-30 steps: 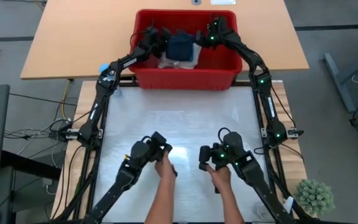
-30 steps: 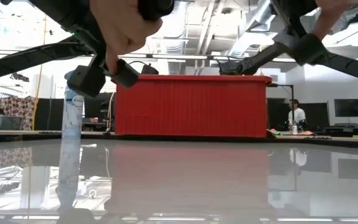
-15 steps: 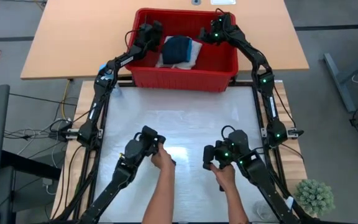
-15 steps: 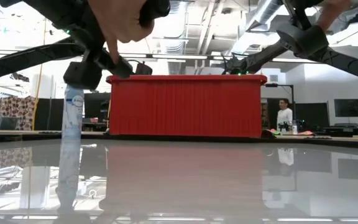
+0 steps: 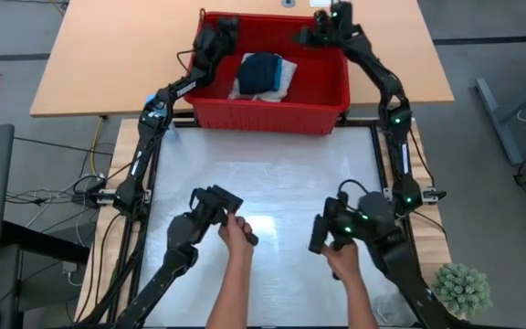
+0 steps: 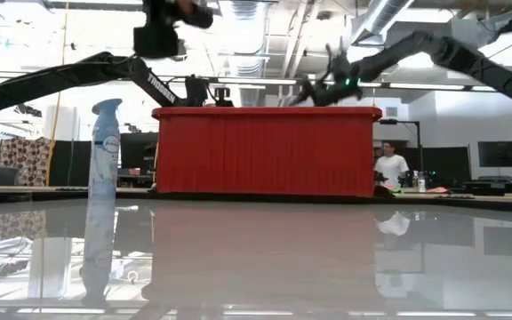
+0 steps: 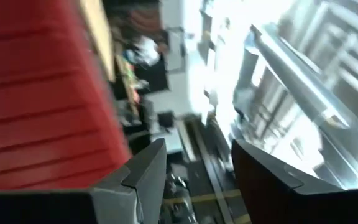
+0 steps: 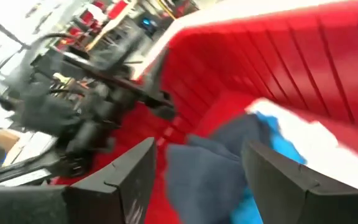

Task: Fold laundry
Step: Return to Home Position

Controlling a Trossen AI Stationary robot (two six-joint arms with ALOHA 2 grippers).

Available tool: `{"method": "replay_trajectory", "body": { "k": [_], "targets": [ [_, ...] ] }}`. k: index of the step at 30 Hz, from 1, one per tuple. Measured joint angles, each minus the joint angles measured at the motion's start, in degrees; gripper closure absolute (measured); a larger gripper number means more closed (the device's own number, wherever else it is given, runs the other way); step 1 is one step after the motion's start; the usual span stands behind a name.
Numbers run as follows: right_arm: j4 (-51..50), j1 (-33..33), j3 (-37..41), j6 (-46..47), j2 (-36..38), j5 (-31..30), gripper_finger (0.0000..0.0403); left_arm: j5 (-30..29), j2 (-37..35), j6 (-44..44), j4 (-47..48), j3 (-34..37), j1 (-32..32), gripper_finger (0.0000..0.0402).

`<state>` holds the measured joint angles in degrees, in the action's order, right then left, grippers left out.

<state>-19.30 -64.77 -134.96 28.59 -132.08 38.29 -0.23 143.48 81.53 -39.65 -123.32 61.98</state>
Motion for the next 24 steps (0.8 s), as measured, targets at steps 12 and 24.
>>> {"method": "replay_trajectory", "body": {
  "k": [12, 24],
  "targets": [
    [-12.69, 0.02, -0.09, -15.84, 20.95, 0.91, 0.0143, 17.62, -10.82, -15.03, 10.26, -7.83, -1.30, 0.0247],
    [-45.05, 0.66, -0.06, -35.63, 39.25, 14.99, 0.0143, 24.25, -37.81, -54.68, 52.19, -7.92, -9.32, 0.0338]
  ]
}}
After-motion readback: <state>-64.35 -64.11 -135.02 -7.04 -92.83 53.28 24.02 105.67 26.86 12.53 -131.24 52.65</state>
